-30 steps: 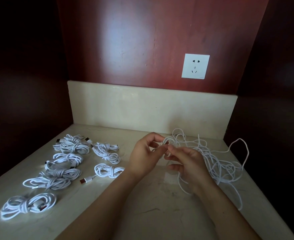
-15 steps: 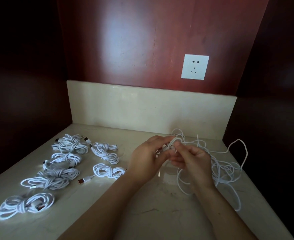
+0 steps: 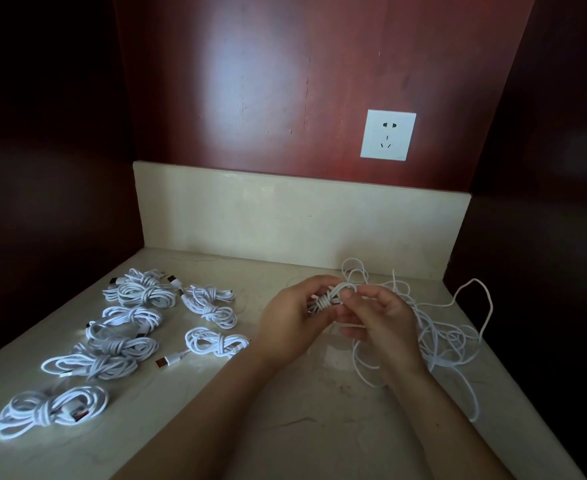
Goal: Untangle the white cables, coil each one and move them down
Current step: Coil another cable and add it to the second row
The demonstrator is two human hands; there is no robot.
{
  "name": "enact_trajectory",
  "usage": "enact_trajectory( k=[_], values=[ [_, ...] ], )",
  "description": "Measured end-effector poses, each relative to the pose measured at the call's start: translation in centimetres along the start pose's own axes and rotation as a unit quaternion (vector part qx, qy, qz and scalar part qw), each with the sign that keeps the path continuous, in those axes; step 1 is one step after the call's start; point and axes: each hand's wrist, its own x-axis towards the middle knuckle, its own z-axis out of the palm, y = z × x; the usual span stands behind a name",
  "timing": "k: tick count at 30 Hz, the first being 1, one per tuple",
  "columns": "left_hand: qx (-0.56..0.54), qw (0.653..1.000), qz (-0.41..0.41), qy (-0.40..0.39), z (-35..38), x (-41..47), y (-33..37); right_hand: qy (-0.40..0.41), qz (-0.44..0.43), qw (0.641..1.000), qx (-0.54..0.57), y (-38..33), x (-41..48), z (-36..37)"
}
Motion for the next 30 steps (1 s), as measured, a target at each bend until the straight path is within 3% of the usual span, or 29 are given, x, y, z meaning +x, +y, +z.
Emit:
enact_trajectory(
  k=[5,10,17,26,30],
  values=[
    [-0.002,1.000,-0.012,-0.011,0.1,-0.2,-0.3,-0.018,0.016,1.000,0.002,-0.1,-0.2,0.0],
    [-0.078,0.994,-0.070,-0.013,0.0,0.1,-0.2,-0.028,0.062,0.997,0.025,0.0,0.2,0.1],
    [-0.141,0.987,-0.064,-0.050,0.0,0.1,0.1,-0.049,0.096,0.994,0.035,0.1,0.4,-0.2],
    [-0.108,0.983,-0.067,-0.133,-1.0,0.3,0.3,0.043,0.011,0.998,0.041,-0.7,0.2,-0.4],
    [-0.074,0.987,-0.048,-0.136,-0.7,0.1,0.6,0.039,-0.014,0.998,0.039,-0.8,0.3,-0.7]
  ],
)
